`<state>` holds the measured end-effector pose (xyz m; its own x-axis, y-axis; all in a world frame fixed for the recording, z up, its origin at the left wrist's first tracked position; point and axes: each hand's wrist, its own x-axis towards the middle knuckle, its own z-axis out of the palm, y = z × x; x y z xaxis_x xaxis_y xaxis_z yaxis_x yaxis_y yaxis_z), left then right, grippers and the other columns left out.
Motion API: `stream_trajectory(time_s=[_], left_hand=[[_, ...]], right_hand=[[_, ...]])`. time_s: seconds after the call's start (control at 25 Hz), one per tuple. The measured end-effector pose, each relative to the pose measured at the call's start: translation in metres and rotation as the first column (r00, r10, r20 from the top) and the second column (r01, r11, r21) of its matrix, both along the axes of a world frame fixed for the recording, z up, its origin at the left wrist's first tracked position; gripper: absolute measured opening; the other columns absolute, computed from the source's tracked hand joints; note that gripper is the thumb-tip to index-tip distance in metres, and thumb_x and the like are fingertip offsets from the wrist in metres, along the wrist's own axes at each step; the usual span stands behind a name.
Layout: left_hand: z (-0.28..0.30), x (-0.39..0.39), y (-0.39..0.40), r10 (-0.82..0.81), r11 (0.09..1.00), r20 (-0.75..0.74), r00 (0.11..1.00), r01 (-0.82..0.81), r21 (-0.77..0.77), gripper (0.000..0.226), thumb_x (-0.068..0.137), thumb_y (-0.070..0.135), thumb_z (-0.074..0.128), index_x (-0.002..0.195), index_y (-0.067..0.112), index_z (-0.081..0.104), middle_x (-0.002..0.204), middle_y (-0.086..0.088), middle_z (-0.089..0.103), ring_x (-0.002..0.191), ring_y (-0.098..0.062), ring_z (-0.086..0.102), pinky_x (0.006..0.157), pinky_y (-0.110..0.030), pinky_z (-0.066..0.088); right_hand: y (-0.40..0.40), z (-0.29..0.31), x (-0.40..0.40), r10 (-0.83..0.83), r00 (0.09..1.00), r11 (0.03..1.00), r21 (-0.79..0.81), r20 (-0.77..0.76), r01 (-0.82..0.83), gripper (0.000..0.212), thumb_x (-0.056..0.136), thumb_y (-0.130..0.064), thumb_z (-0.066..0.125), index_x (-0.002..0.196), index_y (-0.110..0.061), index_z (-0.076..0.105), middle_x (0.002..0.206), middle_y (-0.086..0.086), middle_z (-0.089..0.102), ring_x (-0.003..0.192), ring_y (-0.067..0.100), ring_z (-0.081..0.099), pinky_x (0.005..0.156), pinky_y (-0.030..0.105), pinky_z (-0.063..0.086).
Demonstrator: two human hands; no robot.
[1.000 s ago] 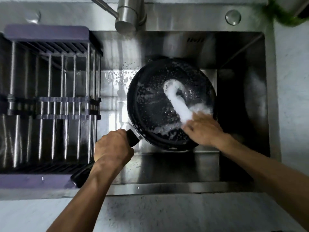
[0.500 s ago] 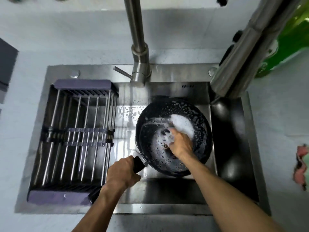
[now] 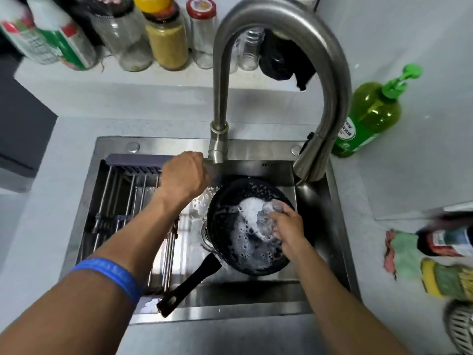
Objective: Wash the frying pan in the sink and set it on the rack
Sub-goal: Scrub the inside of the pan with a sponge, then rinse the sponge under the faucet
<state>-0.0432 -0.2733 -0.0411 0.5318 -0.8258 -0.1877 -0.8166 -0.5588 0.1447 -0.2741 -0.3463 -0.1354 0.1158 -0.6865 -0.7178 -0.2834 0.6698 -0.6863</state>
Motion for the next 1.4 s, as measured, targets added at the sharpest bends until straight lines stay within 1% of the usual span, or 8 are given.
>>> stream_trajectory(time_s=[0.2,0.28,0.48,0.64,0.84,1.08,1.32,1.4], left_hand=[[-0.013,-0.026,0.036,0.073,0.994,-0.208,0.975,-0.088,-0.062,0.073,0.088,0.031,0.059,0.148,0.021,0.02,0.127,-0.015,0.057,0.11,-0.035,0.056,0.091,-0.046,0.047],[-0.024,-0.056,0.056,0.141,0.949,-0.416,0.898,-0.243,-0.202,0.07,0.087,0.026,0.062,0.147,0.02,0.027,0.135,-0.012,0.054,0.115,-0.03,0.055,0.1,-0.039,0.042],[-0.064,-0.119,0.056,0.202,0.942,-0.632,0.749,-0.324,-0.084,0.046,0.084,0.023,0.065,0.129,0.02,0.056,0.122,0.0,0.065,0.105,-0.014,0.061,0.09,-0.016,0.04],[-0.064,-0.151,-0.001,0.229,0.727,-0.941,0.249,-0.687,-0.005,0.029,0.088,0.02,0.065,0.117,0.025,0.064,0.092,0.012,0.072,0.074,0.006,0.063,0.069,-0.008,0.047],[-0.057,-0.171,-0.058,0.109,0.617,-0.985,-0.131,-0.768,0.17,0.022,0.088,0.034,0.063,0.109,0.034,0.067,0.112,0.007,0.07,0.103,-0.005,0.064,0.088,-0.023,0.049],[-0.048,-0.178,-0.075,0.222,0.56,-0.95,-0.221,-0.768,0.31,0.03,0.092,0.036,0.046,0.087,0.019,0.071,0.079,-0.002,0.071,0.059,-0.007,0.063,0.047,-0.018,0.045],[-0.042,-0.176,-0.078,0.1,0.468,-0.956,-0.275,-0.835,0.29,0.029,0.095,0.017,0.047,0.116,0.004,0.062,0.104,-0.015,0.069,0.093,-0.029,0.065,0.074,-0.036,0.055],[-0.041,-0.168,-0.075,0.107,0.512,-0.951,-0.29,-0.804,0.303,0.032,0.093,0.02,0.053,0.115,-0.002,0.062,0.108,-0.022,0.068,0.103,-0.038,0.064,0.092,-0.047,0.052]], right_hand=[[-0.011,0.016,-0.006,-0.119,0.993,0.993,-0.011,0.016,0.119,0.035,0.092,0.001,0.061,0.114,-0.025,0.066,0.083,0.003,0.073,0.042,0.005,0.055,0.036,0.018,0.042],[-0.021,0.018,-0.008,-0.115,0.993,0.992,-0.057,-0.01,0.114,0.032,0.09,0.0,0.063,0.111,-0.024,0.069,0.073,-0.002,0.07,0.042,0.004,0.056,0.039,0.017,0.044],[-0.038,0.017,-0.003,0.035,0.999,0.993,-0.112,-0.036,-0.039,0.028,0.09,-0.004,0.061,0.089,-0.029,0.074,0.078,-0.003,0.07,0.065,0.011,0.06,0.057,0.03,0.049],[-0.046,0.017,-0.012,0.097,0.994,0.975,-0.196,-0.057,-0.106,0.016,0.092,-0.007,0.061,0.089,-0.022,0.067,0.09,0.003,0.073,0.08,0.019,0.067,0.068,0.037,0.057],[-0.049,0.023,-0.011,-0.034,0.994,0.995,-0.094,0.1,0.043,0.014,0.096,-0.016,0.058,0.104,-0.023,0.067,0.097,0.005,0.074,0.086,0.02,0.072,0.061,0.036,0.061],[-0.045,0.029,0.001,0.145,0.989,0.943,-0.298,-0.035,-0.149,0.021,0.066,-0.052,0.064,0.079,-0.037,0.072,0.07,-0.009,0.074,0.069,0.014,0.072,0.055,0.03,0.057],[-0.046,0.04,-0.004,0.065,0.988,0.986,-0.164,0.14,-0.042,0.018,0.082,-0.022,0.06,0.09,-0.027,0.076,0.081,0.002,0.076,0.074,0.021,0.069,0.058,0.028,0.053],[-0.052,0.058,-0.014,0.004,0.954,0.984,-0.172,0.299,0.05,0.028,0.091,-0.028,0.056,0.11,-0.015,0.072,0.105,0.013,0.074,0.096,0.027,0.068,0.079,0.033,0.054]])
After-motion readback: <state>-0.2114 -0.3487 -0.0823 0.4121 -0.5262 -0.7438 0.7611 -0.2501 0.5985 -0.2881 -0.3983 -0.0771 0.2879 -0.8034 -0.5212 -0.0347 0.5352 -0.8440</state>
